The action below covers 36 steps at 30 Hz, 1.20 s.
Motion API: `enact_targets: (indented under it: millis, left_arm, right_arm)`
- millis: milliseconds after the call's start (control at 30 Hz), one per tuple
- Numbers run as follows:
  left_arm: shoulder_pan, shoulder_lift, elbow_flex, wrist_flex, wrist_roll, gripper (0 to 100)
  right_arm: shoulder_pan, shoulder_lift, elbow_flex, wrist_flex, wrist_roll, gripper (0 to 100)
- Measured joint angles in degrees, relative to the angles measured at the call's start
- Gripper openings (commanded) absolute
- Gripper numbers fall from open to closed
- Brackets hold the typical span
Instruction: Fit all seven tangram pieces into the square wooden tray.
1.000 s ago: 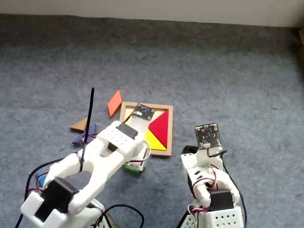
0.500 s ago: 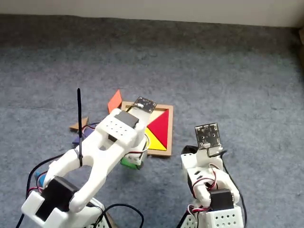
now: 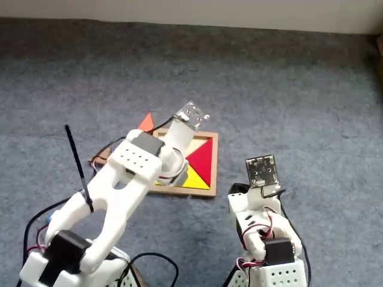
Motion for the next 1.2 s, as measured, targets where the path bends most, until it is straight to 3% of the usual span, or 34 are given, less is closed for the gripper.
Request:
enact_targets:
  millis: [267, 500, 933, 1200]
  left_arm:
    - [-5.98, 12.75, -10.29, -3.43, -9.23, 7]
    - [-5.71, 22.07, -21.36, 3.52, -10.90, 24]
    - [-5.71, 23.38, -29.89, 14.24, -10.90, 24]
    - [-8.44, 17.93, -33.76, 20.48, -8.62, 16]
  right_arm:
    - [0.00, 0.00, 0.00, 0.00, 0.00, 0.5]
    - [0.00, 0.00, 0.00, 0.00, 0.00, 0.5]
    - [0.00, 0.00, 0.00, 0.00, 0.00, 0.5]
    - [0.00, 0.00, 0.00, 0.00, 0.00, 0.5]
